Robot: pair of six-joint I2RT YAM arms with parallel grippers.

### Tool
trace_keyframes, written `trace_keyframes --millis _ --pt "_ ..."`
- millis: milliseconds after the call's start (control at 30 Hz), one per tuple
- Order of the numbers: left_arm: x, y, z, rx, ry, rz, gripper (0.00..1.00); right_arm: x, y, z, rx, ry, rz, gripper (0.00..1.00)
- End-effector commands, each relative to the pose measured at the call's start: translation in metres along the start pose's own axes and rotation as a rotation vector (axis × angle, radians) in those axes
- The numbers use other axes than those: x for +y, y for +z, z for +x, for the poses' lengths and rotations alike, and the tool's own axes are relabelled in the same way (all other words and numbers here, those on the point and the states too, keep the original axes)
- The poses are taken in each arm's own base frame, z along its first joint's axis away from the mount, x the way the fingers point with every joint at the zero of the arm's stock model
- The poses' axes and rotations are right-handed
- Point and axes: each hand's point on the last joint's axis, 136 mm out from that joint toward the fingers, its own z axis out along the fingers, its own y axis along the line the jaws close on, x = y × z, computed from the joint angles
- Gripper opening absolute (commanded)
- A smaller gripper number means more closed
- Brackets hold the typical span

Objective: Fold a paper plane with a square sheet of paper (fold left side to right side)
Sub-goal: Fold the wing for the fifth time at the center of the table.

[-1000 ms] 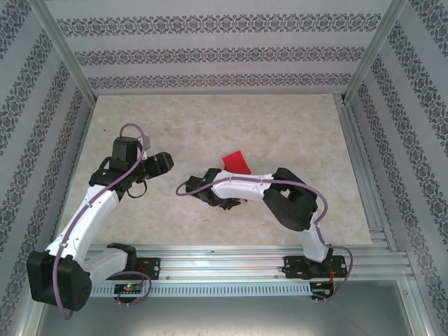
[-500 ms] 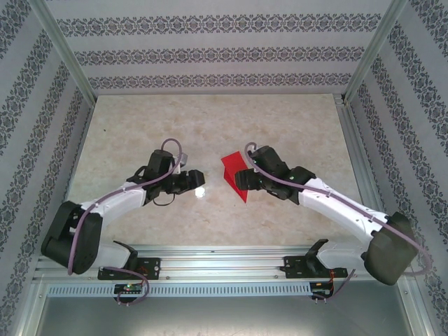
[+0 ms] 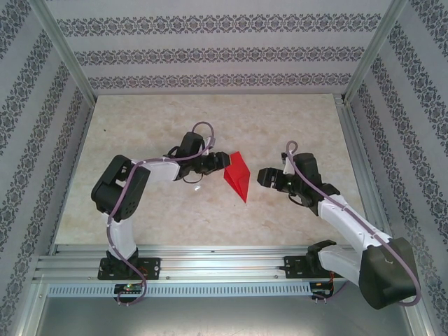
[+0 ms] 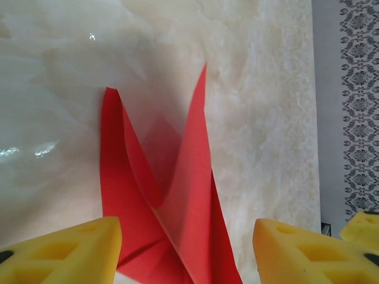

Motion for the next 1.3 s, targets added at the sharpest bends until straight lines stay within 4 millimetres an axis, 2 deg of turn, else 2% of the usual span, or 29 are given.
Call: trace_keyframes --millis 0,100,233,333,400,600,733,967,1267 --pt "-0.010 0.013 -0.010 -0.005 0.021 0.049 0.56 0.015 -0.003 -0.005 -0.017 -0.021 -0.097 0.76" --pt "-0.010 0.019 -0.014 -0.003 0.030 0.052 0.44 0.012 -0.003 -0.003 -0.010 -0.022 -0.088 0.76" --pt "-0.008 0.023 -0.015 0.015 0.046 0.039 0.19 0.006 -0.003 -0.001 -0.002 -0.010 -0.078 0.75" --pt "-0.007 0.016 -0.014 0.016 0.072 0.037 0.06 0.004 -0.004 -0.002 -0.003 -0.004 -0.094 0.75" --pt "-0.009 0.007 -0.014 0.016 0.104 0.053 0.01 0.007 -0.005 -0.005 -0.016 -0.010 -0.127 0.75" --pt "-0.034 -0.030 -0.008 0.058 0.241 0.193 0.00 0.030 -0.003 -0.022 -0.055 -0.077 -0.280 0.83" --pt "-0.054 -0.049 0.006 0.126 0.329 0.298 0.00 0.051 0.007 -0.029 -0.043 -0.138 -0.431 0.81" --pt "-0.071 -0.066 0.022 0.181 0.408 0.375 0.00 0.072 0.027 -0.039 -0.026 -0.218 -0.556 0.77" --pt "-0.079 -0.074 0.032 0.223 0.438 0.418 0.00 0.092 0.044 -0.029 0.056 -0.238 -0.660 0.70"
